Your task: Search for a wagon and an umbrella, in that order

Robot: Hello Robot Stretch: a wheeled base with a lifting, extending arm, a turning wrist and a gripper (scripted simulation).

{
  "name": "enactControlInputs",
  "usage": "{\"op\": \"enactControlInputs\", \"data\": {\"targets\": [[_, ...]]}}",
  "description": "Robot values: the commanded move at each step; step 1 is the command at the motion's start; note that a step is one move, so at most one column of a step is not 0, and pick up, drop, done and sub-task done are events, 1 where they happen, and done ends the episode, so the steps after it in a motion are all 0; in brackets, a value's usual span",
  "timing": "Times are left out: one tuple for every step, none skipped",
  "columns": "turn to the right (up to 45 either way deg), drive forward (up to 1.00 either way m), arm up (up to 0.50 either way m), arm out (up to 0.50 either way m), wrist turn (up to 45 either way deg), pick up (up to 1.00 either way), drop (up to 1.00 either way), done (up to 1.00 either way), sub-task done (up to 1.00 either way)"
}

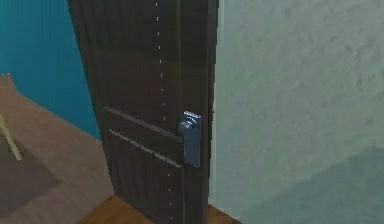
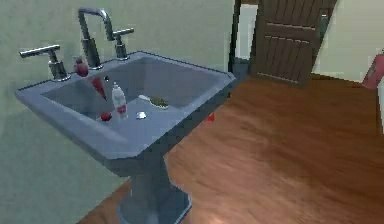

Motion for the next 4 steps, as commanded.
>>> {"op": "enactControlInputs", "data": {"targets": [[-42.0, 0.0, 0.0, 0.0, 0.0, 0.0, 0.0, 0.0, 0.0], [0.0, 1.0, 0.0, 0.0, 0.0, 0.0, 0.0, 0.0, 0.0], [0.0, 1.0, 0.0, 0.0, 0.0, 0.0, 0.0, 0.0, 0.0], [-3.0, 0.0, 0.0, 0.0, 0.0, 0.0, 0.0, 0.0, 0.0]]}}
